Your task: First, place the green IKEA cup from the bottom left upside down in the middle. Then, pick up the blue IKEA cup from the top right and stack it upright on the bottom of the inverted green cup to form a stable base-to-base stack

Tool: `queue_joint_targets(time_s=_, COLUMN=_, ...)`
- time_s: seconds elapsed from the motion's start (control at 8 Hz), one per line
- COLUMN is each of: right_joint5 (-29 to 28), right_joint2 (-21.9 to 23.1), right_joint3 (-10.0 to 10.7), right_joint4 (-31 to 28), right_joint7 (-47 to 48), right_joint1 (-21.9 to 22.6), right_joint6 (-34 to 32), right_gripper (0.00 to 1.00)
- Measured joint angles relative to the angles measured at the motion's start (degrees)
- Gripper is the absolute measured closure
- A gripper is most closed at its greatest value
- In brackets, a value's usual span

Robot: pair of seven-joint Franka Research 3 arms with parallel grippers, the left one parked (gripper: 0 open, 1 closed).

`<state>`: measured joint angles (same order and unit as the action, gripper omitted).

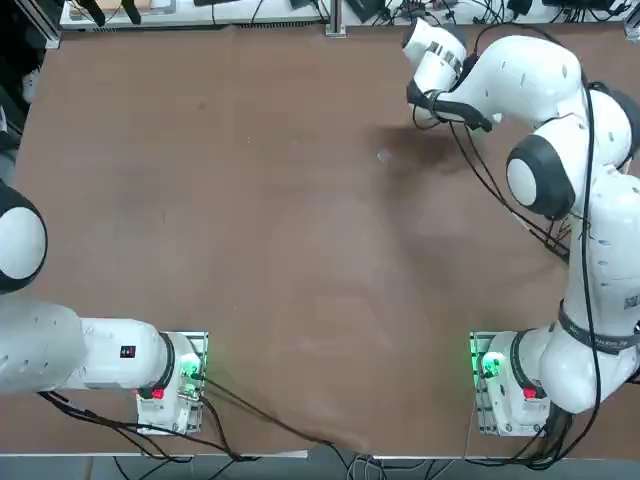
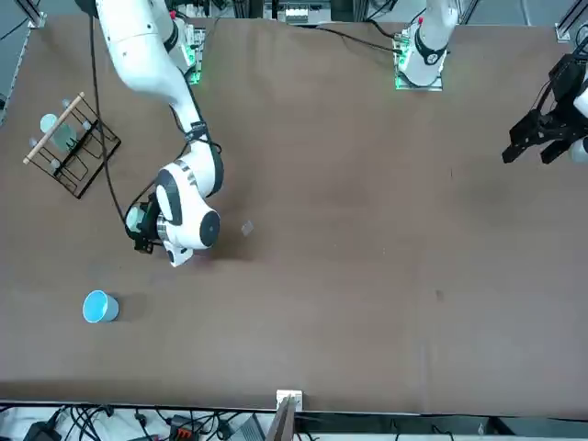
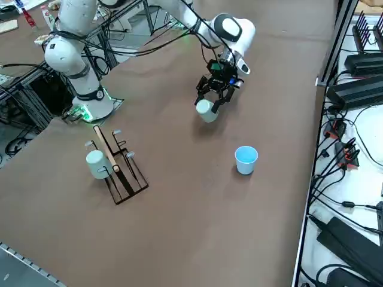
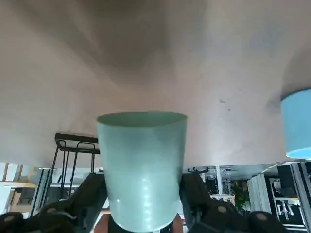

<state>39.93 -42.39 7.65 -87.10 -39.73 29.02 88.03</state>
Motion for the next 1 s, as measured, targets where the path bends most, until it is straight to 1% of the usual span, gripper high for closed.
queue_joint_targets(time_s=0.38, right_joint5=0.2, right_joint2=-2.5, right_joint3=0.0, right_joint4=0.0, right_joint7=2.5, right_joint1=1.3, right_joint6=0.0, right_gripper=0.14)
queue_joint_targets(time_s=1.0, right_joint5=0.2, right_joint2=-4.0, right_joint3=0.2, right_joint4=-0.1, right_joint7=3.5, right_joint1=1.6, right_joint6=-0.3, right_gripper=0.14)
